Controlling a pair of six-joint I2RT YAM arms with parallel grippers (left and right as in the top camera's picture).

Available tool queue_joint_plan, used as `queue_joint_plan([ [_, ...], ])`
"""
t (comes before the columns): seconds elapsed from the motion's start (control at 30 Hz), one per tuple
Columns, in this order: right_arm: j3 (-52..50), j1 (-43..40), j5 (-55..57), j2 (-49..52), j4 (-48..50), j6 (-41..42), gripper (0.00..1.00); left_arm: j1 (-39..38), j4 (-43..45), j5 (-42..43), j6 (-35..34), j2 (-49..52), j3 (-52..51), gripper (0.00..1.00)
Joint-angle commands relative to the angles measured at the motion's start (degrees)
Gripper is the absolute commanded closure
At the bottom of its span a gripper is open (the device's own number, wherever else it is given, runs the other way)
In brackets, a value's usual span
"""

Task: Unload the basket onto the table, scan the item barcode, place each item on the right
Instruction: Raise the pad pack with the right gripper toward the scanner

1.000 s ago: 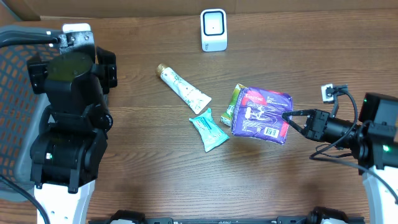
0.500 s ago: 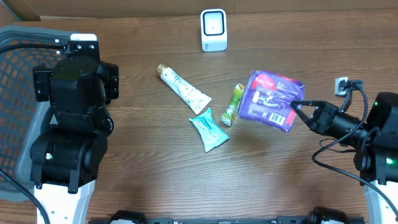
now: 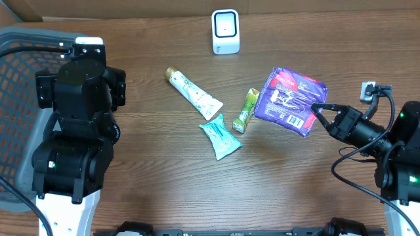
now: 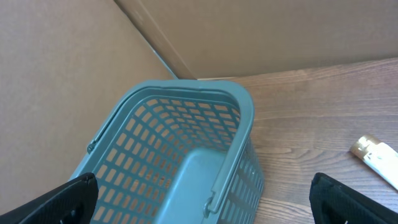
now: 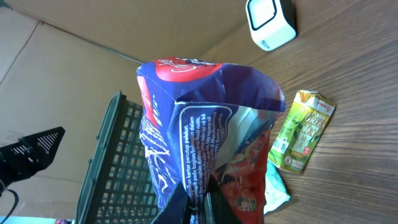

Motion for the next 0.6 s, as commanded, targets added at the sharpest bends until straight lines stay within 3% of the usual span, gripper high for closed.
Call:
queue_joint_plan([
  [0.0, 1.6, 0.0, -0.1, -0.8, 0.2, 1.6, 0.96, 0.0, 0.1, 0.3, 0.5, -0.5, 0.0, 0.00],
  [0.57, 1.6, 0.0, -0.1, -0.8, -2.8, 3.0, 0.96, 0.0, 0.1, 0.3, 0.5, -0.5, 0.0, 0.00],
])
